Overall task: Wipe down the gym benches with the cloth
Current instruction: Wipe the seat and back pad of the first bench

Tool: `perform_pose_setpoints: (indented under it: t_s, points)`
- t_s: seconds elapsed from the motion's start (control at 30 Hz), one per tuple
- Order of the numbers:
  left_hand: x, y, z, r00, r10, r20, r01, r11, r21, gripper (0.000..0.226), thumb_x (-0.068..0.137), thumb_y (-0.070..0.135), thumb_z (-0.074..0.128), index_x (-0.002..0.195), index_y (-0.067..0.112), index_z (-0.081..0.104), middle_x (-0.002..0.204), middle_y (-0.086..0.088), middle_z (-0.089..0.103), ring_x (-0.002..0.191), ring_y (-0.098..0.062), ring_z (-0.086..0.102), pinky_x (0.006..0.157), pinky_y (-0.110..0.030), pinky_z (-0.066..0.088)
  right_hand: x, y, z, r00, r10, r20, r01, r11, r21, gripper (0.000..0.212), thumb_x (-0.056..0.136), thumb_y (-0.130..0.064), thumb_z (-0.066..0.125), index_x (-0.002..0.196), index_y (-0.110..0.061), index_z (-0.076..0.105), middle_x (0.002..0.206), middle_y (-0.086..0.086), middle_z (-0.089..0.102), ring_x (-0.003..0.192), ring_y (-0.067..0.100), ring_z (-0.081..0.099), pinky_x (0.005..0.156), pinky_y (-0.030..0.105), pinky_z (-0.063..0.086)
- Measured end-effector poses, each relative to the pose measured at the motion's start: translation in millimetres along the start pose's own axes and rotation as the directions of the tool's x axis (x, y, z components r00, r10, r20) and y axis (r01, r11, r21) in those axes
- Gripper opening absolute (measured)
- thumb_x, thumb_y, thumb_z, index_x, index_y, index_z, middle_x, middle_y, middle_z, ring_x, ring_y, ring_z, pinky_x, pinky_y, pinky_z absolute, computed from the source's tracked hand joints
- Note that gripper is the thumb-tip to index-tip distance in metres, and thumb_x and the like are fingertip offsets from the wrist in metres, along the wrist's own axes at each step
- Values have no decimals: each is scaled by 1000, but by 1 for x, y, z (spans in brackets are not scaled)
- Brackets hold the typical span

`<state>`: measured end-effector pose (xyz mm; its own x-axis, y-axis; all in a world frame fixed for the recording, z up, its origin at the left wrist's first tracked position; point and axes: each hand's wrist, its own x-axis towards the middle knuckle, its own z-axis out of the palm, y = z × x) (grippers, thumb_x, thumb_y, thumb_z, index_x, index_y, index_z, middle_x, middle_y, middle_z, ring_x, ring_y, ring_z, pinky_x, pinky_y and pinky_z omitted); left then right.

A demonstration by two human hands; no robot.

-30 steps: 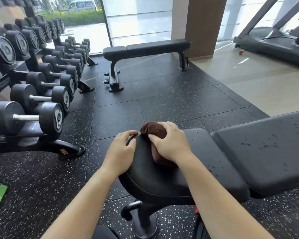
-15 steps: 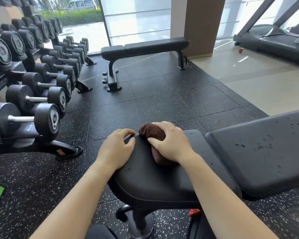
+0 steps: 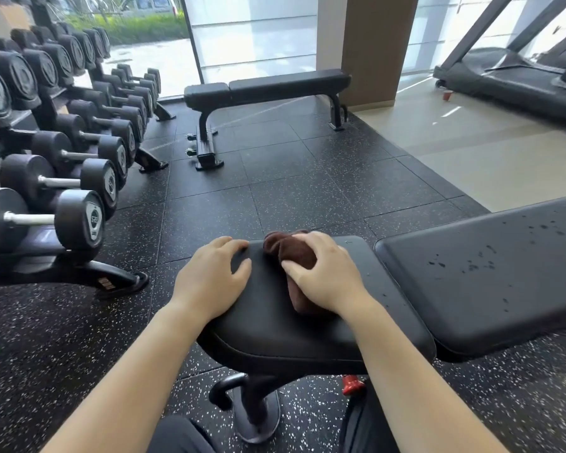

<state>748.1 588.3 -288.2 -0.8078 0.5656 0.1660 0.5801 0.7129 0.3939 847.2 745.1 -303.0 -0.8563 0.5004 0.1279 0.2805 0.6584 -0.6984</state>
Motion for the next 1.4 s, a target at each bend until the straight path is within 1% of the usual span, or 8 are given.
perform_pose_setpoints:
  t_s: [0.17, 0.43, 0.6, 0.73, 0.9, 1.13, 1.27, 1.4]
  points:
    - [-16, 4, 5, 996, 23, -91, -19, 999, 45, 31, 83, 44, 55, 113, 38, 62, 138, 5, 48, 130, -14, 38, 102, -34, 34, -42, 24, -4, 996, -22, -83, 22, 1000, -9, 42, 76, -46, 64, 117, -40, 56, 128, -18, 51, 116, 17, 47, 97, 21, 29]
    - [-17, 6, 2, 996, -22, -87, 21, 1000, -20, 27, 82, 44, 56, 107, 42, 62, 135, 11, 49, 128, -13, 38, 100, -33, 35, 17, 17, -5, 993, 106, -43, -106, 994, -11, 42, 81, -41, 64, 121, -31, 57, 128, -3, 54, 120, 25, 48, 103, 31, 34]
    - [-18, 6, 1, 998, 5, -68, -5, 1000, 0, 29, 84, 41, 56, 112, 37, 62, 138, 7, 47, 130, -13, 36, 104, -32, 30, -34, 28, -9, 997, -3, -75, 3, 1000, -5, 38, 78, -43, 63, 115, -37, 56, 126, -14, 53, 114, 22, 51, 101, 32, 36]
    - [-9, 18, 4, 989, 151, 9, -151, 987, 62, 34, 84, 42, 54, 117, 33, 61, 135, 5, 50, 126, -16, 43, 108, -45, 30, -32, 41, -10, 995, 33, -95, -30, 999, 28, 39, 76, -45, 64, 114, -37, 59, 122, -13, 56, 115, 19, 51, 101, 36, 40]
    - [1, 41, 25, 989, 134, 55, -140, 984, 112, 40, 86, 50, 48, 123, 36, 55, 134, 13, 48, 127, -10, 41, 112, -55, 13, 22, 51, -20, 976, 189, -111, -195, 980, -45, 45, 82, -40, 63, 125, -27, 57, 137, -1, 48, 129, 25, 41, 108, 32, 31]
    - [7, 35, 34, 982, 177, 66, -186, 962, 199, 43, 85, 52, 45, 125, 38, 52, 137, 14, 45, 131, -8, 34, 112, -53, 11, -27, 74, -27, 989, 59, -139, -63, 998, -28, 41, 73, -42, 68, 113, -32, 62, 122, -14, 58, 116, 14, 51, 96, 24, 36]
    - [7, 37, 32, 984, 167, 53, -175, 964, 201, 42, 83, 52, 49, 122, 39, 55, 134, 15, 48, 129, -8, 38, 112, -52, 14, 16, 76, -29, 991, 112, -79, -115, 993, -35, 40, 74, -44, 69, 112, -33, 62, 117, -10, 60, 113, 18, 54, 95, 29, 41]
    - [6, 39, 30, 988, 147, 44, -153, 969, 196, 41, 81, 54, 50, 120, 40, 55, 134, 17, 48, 128, -8, 39, 113, -51, 17, 56, 83, -32, 990, 141, 7, -140, 988, -57, 53, 77, -51, 67, 125, -34, 56, 132, -6, 53, 125, 21, 47, 105, 36, 37]
